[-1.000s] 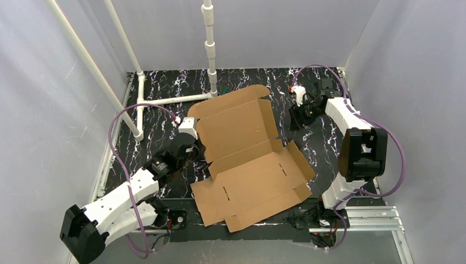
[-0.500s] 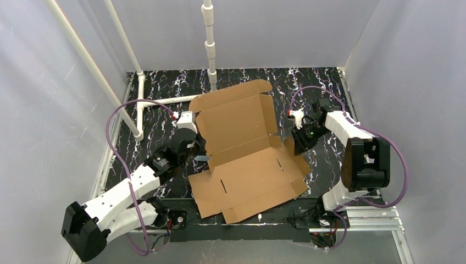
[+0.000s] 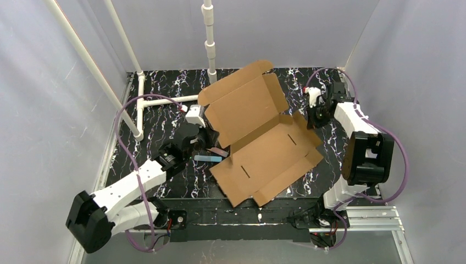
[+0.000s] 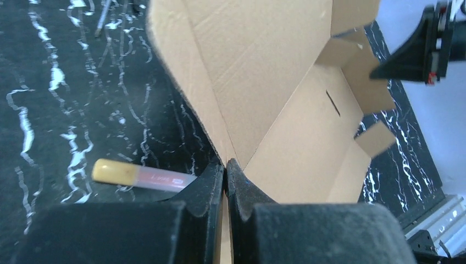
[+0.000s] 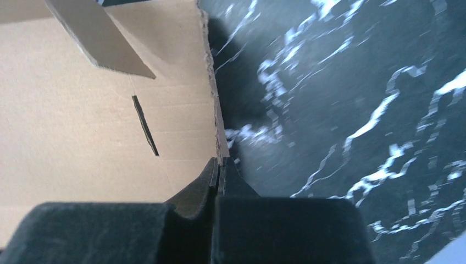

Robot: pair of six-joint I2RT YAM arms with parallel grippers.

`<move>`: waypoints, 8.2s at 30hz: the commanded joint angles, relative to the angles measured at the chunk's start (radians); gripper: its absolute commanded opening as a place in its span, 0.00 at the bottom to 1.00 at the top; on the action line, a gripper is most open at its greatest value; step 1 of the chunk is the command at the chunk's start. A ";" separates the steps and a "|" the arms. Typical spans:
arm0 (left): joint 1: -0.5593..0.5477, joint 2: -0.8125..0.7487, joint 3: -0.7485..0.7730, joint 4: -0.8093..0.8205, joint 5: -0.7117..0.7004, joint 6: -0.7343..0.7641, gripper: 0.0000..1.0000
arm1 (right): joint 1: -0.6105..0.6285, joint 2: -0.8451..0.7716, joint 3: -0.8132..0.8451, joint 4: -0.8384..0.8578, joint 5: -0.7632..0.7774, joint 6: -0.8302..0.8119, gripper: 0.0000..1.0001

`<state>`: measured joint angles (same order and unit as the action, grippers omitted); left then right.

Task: Fold the paper box

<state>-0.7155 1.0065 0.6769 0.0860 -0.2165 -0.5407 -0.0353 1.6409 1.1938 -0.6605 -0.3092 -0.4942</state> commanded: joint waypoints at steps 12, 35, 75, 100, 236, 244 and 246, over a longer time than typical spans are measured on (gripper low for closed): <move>-0.002 0.235 0.034 0.243 0.357 0.100 0.00 | -0.018 0.214 0.158 0.239 -0.070 0.039 0.01; -0.044 0.122 -0.072 0.246 0.266 0.326 0.00 | 0.015 0.231 0.179 0.193 -0.242 0.007 0.01; -0.057 0.094 -0.070 0.247 0.143 0.379 0.00 | -0.112 -0.379 -0.329 -0.519 -0.202 -1.550 0.98; -0.077 0.089 -0.078 0.247 0.216 0.397 0.00 | -0.042 -0.422 -0.528 -0.040 -0.220 -1.358 0.60; -0.005 0.235 0.071 0.052 0.157 0.253 0.00 | 0.079 -0.305 -0.436 0.136 -0.161 -0.635 0.68; -0.005 0.218 0.153 0.063 0.216 0.428 0.00 | 0.120 -0.216 -0.413 0.155 -0.175 -0.598 0.63; -0.005 0.217 0.181 0.065 0.216 0.471 0.00 | 0.139 -0.205 -0.412 0.215 -0.137 -0.551 0.62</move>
<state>-0.7193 1.2732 0.7769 0.1440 -0.0212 -0.1913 0.0719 1.3983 0.7574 -0.5381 -0.4965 -1.1275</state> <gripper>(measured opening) 0.013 0.631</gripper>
